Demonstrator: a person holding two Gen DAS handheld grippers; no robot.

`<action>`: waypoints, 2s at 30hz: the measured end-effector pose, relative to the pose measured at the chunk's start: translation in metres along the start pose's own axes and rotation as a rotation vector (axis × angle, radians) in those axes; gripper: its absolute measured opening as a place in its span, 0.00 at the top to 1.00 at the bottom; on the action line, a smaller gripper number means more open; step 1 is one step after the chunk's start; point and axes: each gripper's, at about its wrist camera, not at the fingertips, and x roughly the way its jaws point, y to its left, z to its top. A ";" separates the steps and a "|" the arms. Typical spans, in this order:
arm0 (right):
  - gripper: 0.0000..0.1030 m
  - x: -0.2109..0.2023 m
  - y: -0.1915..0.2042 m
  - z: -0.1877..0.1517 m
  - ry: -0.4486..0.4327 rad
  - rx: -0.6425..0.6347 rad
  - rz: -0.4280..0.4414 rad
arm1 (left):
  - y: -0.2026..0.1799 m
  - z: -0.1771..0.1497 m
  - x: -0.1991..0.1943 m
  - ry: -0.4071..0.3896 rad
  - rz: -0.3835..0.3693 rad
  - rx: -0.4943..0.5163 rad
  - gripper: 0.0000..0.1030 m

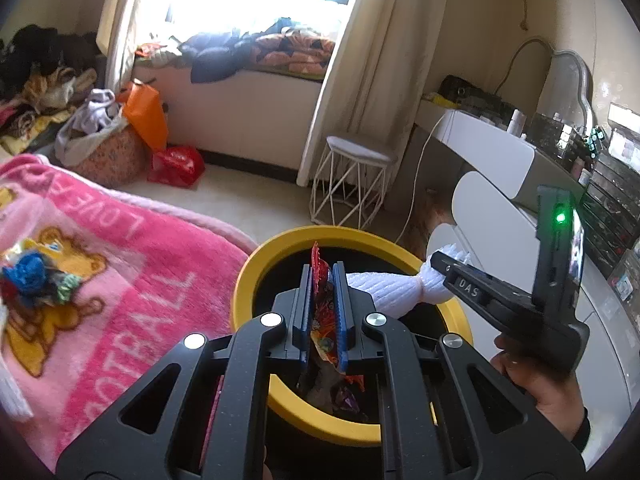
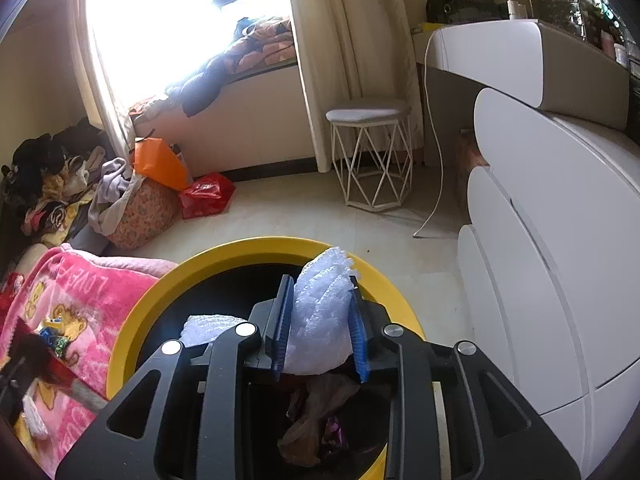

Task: Collect trash
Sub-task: 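Open both tools to drop the foam net and red wrapper into the bin, then move both open tools from the bin back over the trash pile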

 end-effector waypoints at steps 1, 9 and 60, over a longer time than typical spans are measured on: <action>0.73 0.001 -0.001 0.000 0.002 0.001 0.003 | 0.001 0.000 0.004 0.009 -0.007 -0.007 0.94; 0.62 0.004 -0.005 0.001 0.018 0.017 0.031 | 0.001 0.000 0.018 0.037 -0.022 -0.012 0.82; 0.27 -0.064 0.114 -0.019 -0.073 -0.213 0.279 | 0.092 -0.007 -0.108 -0.156 0.312 -0.118 0.10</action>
